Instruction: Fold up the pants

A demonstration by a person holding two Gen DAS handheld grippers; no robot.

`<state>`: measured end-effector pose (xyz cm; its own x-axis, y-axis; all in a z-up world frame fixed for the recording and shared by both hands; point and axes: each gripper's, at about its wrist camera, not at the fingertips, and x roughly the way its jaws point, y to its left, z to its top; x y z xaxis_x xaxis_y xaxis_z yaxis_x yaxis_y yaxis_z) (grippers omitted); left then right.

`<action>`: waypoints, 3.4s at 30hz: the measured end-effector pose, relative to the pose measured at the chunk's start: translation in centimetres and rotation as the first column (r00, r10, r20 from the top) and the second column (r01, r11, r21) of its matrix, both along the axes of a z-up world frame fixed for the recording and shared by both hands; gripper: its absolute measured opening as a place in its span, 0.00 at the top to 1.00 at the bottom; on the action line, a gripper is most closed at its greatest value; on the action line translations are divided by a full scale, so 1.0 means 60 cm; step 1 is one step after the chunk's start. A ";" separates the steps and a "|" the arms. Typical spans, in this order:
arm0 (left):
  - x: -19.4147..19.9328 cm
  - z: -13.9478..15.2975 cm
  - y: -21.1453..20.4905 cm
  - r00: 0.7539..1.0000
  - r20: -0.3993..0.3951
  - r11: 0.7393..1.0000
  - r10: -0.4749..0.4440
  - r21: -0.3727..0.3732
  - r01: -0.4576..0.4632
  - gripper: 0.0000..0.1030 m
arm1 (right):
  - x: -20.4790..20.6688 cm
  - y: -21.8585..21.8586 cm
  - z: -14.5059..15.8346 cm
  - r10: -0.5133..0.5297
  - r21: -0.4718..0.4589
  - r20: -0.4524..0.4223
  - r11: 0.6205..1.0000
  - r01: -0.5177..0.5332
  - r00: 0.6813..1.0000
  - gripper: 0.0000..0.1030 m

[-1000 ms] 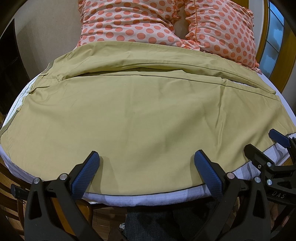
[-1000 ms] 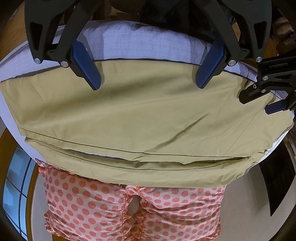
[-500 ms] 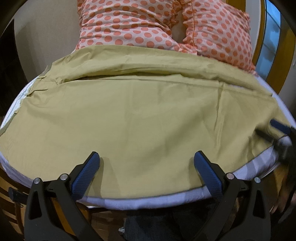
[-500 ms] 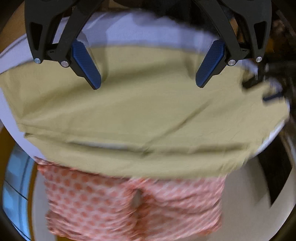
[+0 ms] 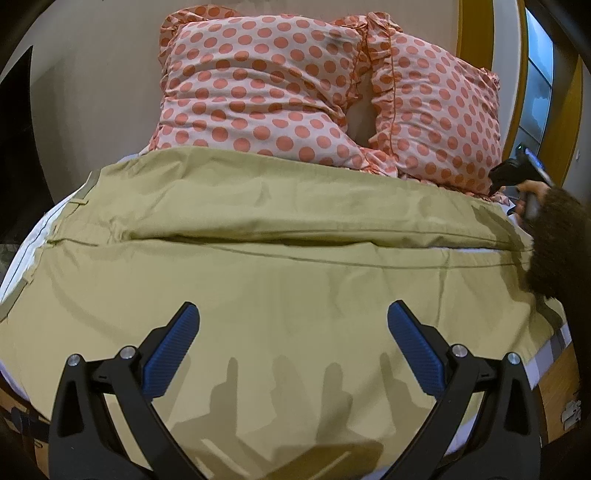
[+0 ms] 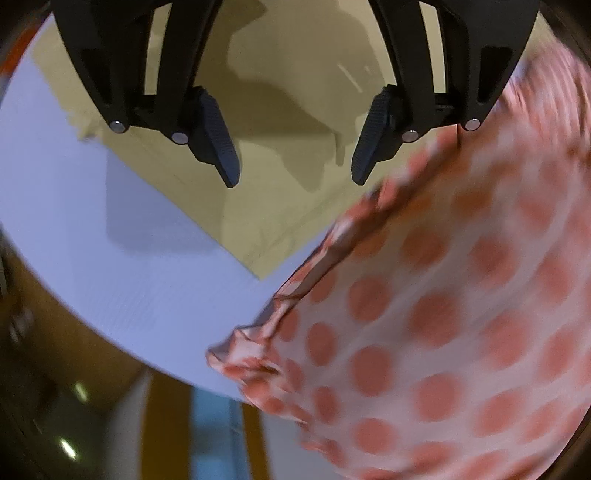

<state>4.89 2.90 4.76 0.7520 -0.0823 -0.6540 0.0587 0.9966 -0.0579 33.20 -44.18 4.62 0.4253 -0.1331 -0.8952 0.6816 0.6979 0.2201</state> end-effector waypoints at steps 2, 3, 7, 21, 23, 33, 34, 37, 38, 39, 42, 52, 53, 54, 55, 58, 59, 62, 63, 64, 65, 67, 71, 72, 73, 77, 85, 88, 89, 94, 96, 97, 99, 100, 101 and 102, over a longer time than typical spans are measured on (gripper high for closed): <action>0.014 -0.002 0.007 1.000 -0.001 1.000 0.014 0.005 -0.014 0.02 | 0.037 -0.006 -0.020 -0.035 -0.008 -0.035 0.999 0.035 0.999 0.36; 0.021 -0.005 0.011 1.000 -0.005 1.000 0.018 0.002 -0.018 0.02 | 0.054 -0.003 -0.029 -0.037 -0.041 -0.061 0.999 0.034 0.997 0.35; 0.037 -0.015 0.022 0.999 -0.024 1.000 0.022 -0.021 -0.022 0.02 | 0.072 0.024 -0.041 0.011 -0.214 -0.078 0.976 -0.027 0.997 0.45; -0.005 0.009 0.090 0.996 0.073 0.979 0.055 -0.199 -0.039 0.02 | -0.230 -0.047 0.007 0.079 0.137 0.467 0.978 -0.161 0.881 0.99; -0.012 0.016 0.099 0.995 0.084 0.975 0.054 -0.221 -0.034 0.02 | -0.328 -0.044 0.014 0.083 0.147 0.508 0.972 -0.181 0.857 1.00; -0.022 0.068 0.103 0.980 0.189 0.969 0.059 -0.245 -0.011 0.02 | -0.440 -0.012 -0.033 0.080 0.330 0.477 0.907 -0.263 0.875 0.43; -0.023 0.070 0.102 0.979 0.192 0.971 0.066 -0.238 -0.019 0.02 | -0.419 0.009 -0.025 0.115 0.319 0.508 0.895 -0.311 0.853 0.39; -0.025 0.071 0.101 0.979 0.187 0.973 0.081 -0.228 -0.037 0.02 | -0.374 0.043 -0.039 0.143 0.379 0.501 0.851 -0.364 0.854 0.39; -0.024 0.069 0.099 0.980 0.178 0.974 0.083 -0.224 -0.042 0.02 | -0.354 0.052 -0.050 0.135 0.412 0.480 0.838 -0.359 0.867 0.40; -0.023 0.067 0.099 0.982 0.170 0.975 0.084 -0.218 -0.046 0.02 | -0.334 0.059 -0.062 0.131 0.438 0.457 0.827 -0.351 0.880 0.40; -0.021 0.062 0.100 0.983 0.162 0.978 0.088 -0.201 -0.054 0.02 | -0.309 0.065 -0.072 0.072 0.461 0.428 0.840 -0.286 0.901 0.44; 0.023 0.065 0.131 0.987 0.135 0.959 0.086 -0.280 -0.045 0.02 | -0.324 0.002 -0.108 -0.212 0.535 0.437 0.843 -0.063 0.874 0.98; 0.030 0.067 0.137 0.989 0.133 0.954 0.065 -0.299 -0.022 0.02 | -0.328 -0.006 -0.110 -0.203 0.530 0.465 0.843 -0.087 0.862 0.98; 0.040 0.070 0.147 0.991 0.130 0.944 0.035 -0.330 0.010 0.02 | -0.345 -0.015 -0.107 -0.202 0.517 0.505 0.849 -0.108 0.839 0.98; 0.050 0.071 0.155 0.992 0.128 0.932 0.012 -0.360 0.035 0.02 | -0.357 -0.019 -0.102 -0.197 0.505 0.532 0.855 -0.122 0.824 0.98; 0.099 0.074 0.183 0.996 0.087 0.902 0.013 -0.432 0.026 0.02 | -0.409 -0.029 -0.079 -0.178 0.469 0.620 0.865 -0.180 0.764 0.98; 0.127 0.073 0.194 0.998 0.056 0.891 0.029 -0.454 -0.001 0.02 | -0.421 -0.030 -0.073 -0.174 0.462 0.638 0.866 -0.192 0.750 0.98; 0.198 0.063 0.214 0.997 -0.041 0.870 0.064 -0.488 -0.076 0.02 | -0.446 -0.027 -0.057 -0.155 0.427 0.678 0.879 -0.214 0.718 0.98; 0.229 0.054 0.221 0.991 -0.098 0.861 0.091 -0.492 -0.128 0.02 | -0.449 -0.028 -0.051 -0.150 0.422 0.690 0.878 -0.225 0.708 0.98; 0.248 0.048 0.226 0.986 -0.128 0.856 0.108 -0.493 -0.157 0.02 | -0.448 -0.026 -0.048 -0.147 0.419 0.695 0.878 -0.230 0.704 0.98; 0.271 0.039 0.232 0.979 -0.160 0.851 0.125 -0.491 -0.188 0.04 | -0.447 -0.025 -0.043 -0.139 0.410 0.703 0.881 -0.238 0.698 0.98; 0.311 0.024 0.241 0.965 -0.211 0.852 0.155 -0.466 -0.239 0.06 | -0.443 -0.022 -0.033 -0.116 0.384 0.715 0.890 -0.248 0.690 0.98; 0.389 -0.011 0.270 0.926 -0.297 0.843 0.234 -0.412 -0.345 0.54 | -0.436 -0.027 -0.027 -0.088 0.360 0.723 0.895 -0.265 0.685 0.98; 0.401 -0.023 0.283 0.914 -0.321 0.826 0.248 -0.424 -0.373 0.77 | -0.433 -0.029 -0.028 -0.089 0.363 0.720 0.894 -0.264 0.688 0.98; 0.403 -0.034 0.298 0.904 -0.345 0.804 0.251 -0.446 -0.393 0.96 | -0.434 -0.028 -0.028 -0.091 0.365 0.719 0.893 -0.263 0.689 0.98; 0.324 -0.001 0.308 0.937 -0.266 0.833 0.225 -0.447 -0.327 0.96 | -0.432 -0.039 -0.019 -0.080 0.363 0.722 0.889 -0.279 0.687 0.98; -0.019 0.033 0.308 0.974 -0.108 0.900 0.197 -0.375 -0.223 0.92 | -0.528 -0.051 -0.006 -0.025 0.300 0.706 0.916 -0.266 0.708 0.98; -0.096 -0.018 0.303 0.967 -0.165 0.879 0.193 -0.409 -0.245 0.92 | -0.551 -0.055 -0.037 -0.026 0.309 0.656 0.921 -0.236 0.755 0.98; -0.106 -0.028 0.305 0.967 -0.168 0.878 0.192 -0.411 -0.246 0.93 | -0.555 -0.057 -0.047 -0.034 0.320 0.642 0.920 -0.228 0.766 0.98; -0.130 -0.063 0.295 0.964 -0.180 0.876 0.194 -0.412 -0.253 0.92 | -0.568 -0.065 -0.079 -0.059 0.347 0.611 0.916 -0.201 0.789 0.98; -0.136 -0.072 0.294 0.966 -0.176 0.875 0.188 -0.417 -0.247 0.92 | -0.572 -0.065 -0.084 -0.052 0.338 0.593 0.922 -0.189 0.804 0.98; -0.138 -0.075 0.293 0.966 -0.176 0.876 0.187 -0.415 -0.245 0.90 | -0.573 -0.065 -0.086 -0.048 0.329 0.573 0.928 -0.177 0.818 0.98; -0.145 -0.081 0.292 0.968 -0.171 0.874 0.182 -0.423 -0.239 0.89 | -0.581 -0.068 -0.086 -0.040 0.305 0.530 0.941 -0.147 0.847 0.93; -0.153 -0.083 0.293 0.971 -0.157 0.872 0.180 -0.431 -0.231 0.86 | -0.587 -0.071 -0.085 -0.046 0.299 0.521 0.945 -0.131 0.853 0.80; -0.161 -0.083 0.294 0.973 -0.145 0.871 0.178 -0.436 -0.225 0.85 | -0.596 -0.075 -0.083 -0.061 0.282 0.513 0.954 -0.100 0.856 0.55; -0.167 -0.082 0.295 0.975 -0.134 0.871 0.179 -0.439 -0.220 0.78 | -0.609 -0.081 -0.078 -0.082 0.253 0.520 0.966 -0.061 0.850 0.42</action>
